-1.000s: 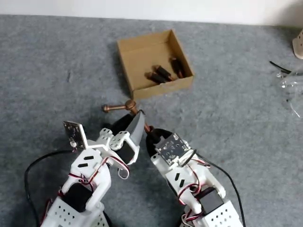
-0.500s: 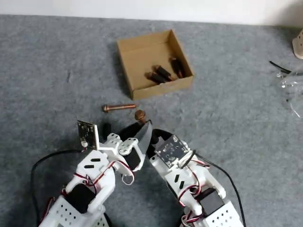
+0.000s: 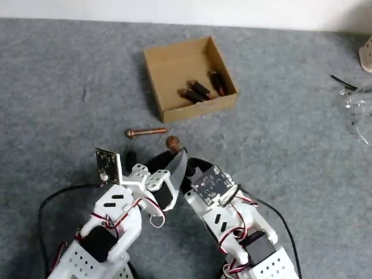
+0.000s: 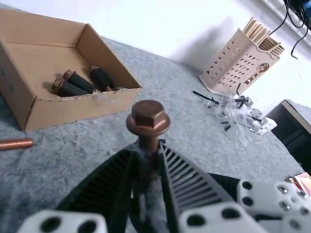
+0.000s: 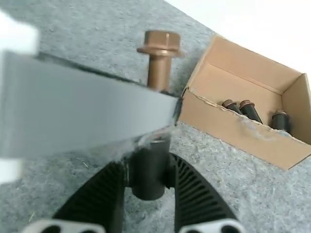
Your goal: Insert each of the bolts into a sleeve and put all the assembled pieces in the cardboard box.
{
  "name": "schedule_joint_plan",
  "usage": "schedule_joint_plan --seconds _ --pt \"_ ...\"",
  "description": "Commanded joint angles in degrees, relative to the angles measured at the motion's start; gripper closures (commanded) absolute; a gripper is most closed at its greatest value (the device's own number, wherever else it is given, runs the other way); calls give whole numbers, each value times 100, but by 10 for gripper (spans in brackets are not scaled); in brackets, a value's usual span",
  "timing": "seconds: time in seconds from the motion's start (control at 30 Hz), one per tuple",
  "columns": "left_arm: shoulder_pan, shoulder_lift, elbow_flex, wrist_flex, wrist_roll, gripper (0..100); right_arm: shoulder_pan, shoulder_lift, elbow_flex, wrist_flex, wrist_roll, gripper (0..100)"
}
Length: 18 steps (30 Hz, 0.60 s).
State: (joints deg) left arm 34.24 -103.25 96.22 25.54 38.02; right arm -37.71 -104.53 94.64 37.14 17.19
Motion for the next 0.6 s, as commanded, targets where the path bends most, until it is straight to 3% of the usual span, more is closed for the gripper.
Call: schedule_joint_plan --seconds 0.0,0.2,0.4,0.57 --pt "48 -66 92 -9 9 940 40 -84 -286 -31 -26 994" --pt "66 -31 92 35 9 755 48 -84 -277 -31 -26 994" --pt "13 -75 75 158 0 749 57 -84 -268 -31 -26 994" --pt "-127 -75 75 149 -9 748 523 -84 -312 -31 -35 994"
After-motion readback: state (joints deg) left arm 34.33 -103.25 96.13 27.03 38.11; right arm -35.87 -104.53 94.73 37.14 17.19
